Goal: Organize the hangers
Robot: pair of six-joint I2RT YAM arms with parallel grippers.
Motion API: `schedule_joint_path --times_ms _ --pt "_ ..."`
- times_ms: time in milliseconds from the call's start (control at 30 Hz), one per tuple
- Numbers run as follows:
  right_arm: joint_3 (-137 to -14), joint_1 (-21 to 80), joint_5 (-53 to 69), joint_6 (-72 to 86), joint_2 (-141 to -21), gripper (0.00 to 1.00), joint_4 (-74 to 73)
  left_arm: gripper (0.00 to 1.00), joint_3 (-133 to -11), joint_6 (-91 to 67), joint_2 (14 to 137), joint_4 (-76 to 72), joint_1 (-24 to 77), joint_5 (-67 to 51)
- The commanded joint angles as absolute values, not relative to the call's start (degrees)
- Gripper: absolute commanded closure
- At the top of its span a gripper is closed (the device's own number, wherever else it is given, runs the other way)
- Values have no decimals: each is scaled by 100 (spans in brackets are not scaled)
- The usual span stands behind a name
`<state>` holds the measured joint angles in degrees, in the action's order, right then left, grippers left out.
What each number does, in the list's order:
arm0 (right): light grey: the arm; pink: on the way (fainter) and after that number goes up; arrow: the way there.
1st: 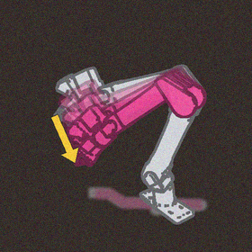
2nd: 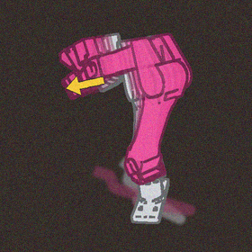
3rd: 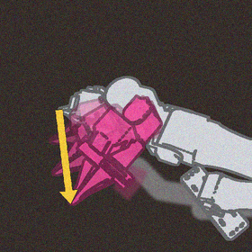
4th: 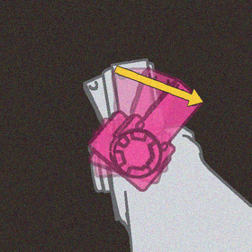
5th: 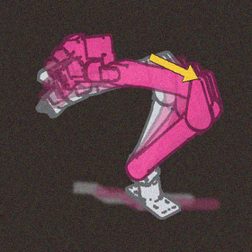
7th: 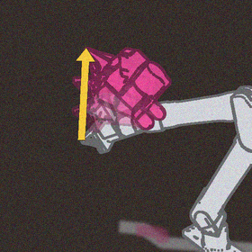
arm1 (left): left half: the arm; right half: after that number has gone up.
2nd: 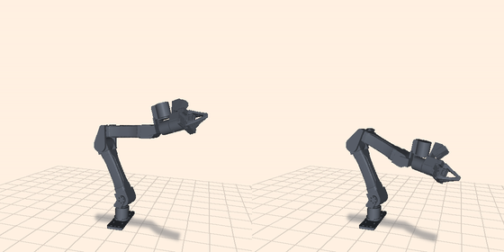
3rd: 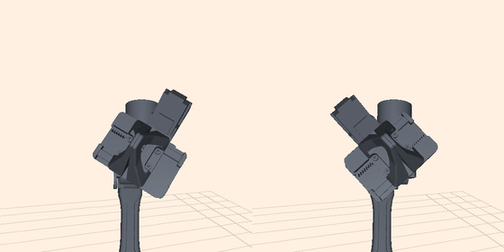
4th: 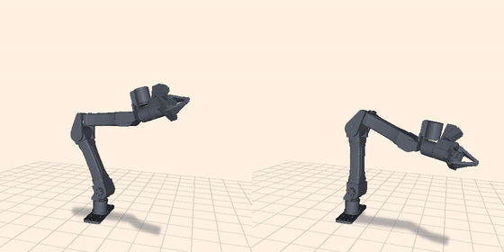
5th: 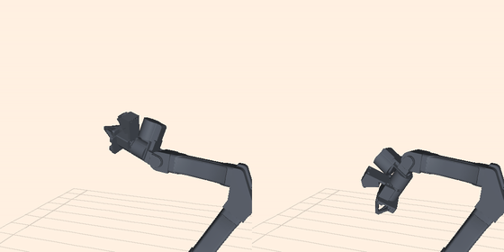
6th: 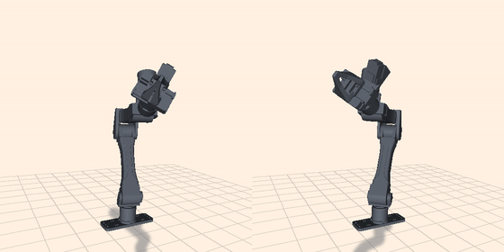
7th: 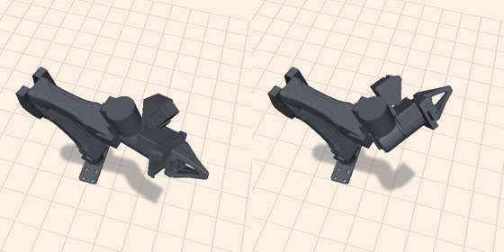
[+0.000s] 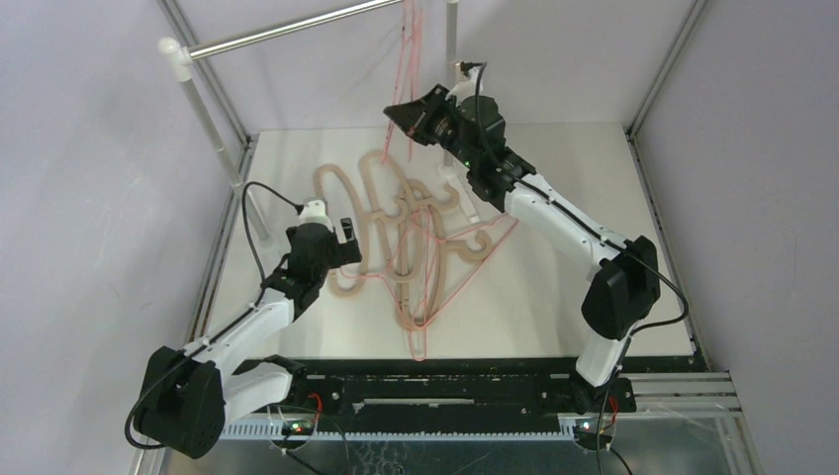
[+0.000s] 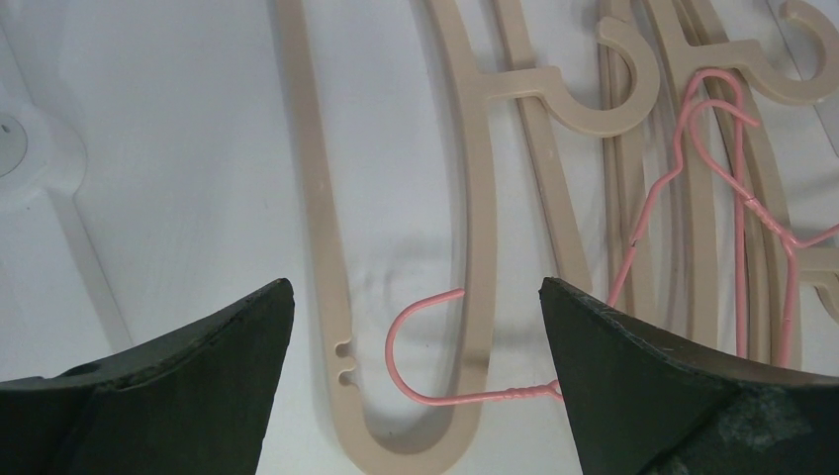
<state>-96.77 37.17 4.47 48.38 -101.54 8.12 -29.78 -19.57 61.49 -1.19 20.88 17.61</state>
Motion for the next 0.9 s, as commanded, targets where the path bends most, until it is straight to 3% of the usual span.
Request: schedule_joint_path --times_ms 0,633,733,867 --pt "-9569 3552 290 5007 -9812 100 1090 0 -2941 -2021 6134 -316 2104 1737" --pt "-9563 3018 616 5020 -9849 99 866 0 -2914 -2065 6201 -352 2109 1705" --pt "-9593 3015 680 4920 -9800 78 762 1 -2903 -2068 6197 -352 2102 1714" --pt "-9463 3017 599 4829 -9636 62 707 1 -2903 -2062 6196 -354 2105 1723"
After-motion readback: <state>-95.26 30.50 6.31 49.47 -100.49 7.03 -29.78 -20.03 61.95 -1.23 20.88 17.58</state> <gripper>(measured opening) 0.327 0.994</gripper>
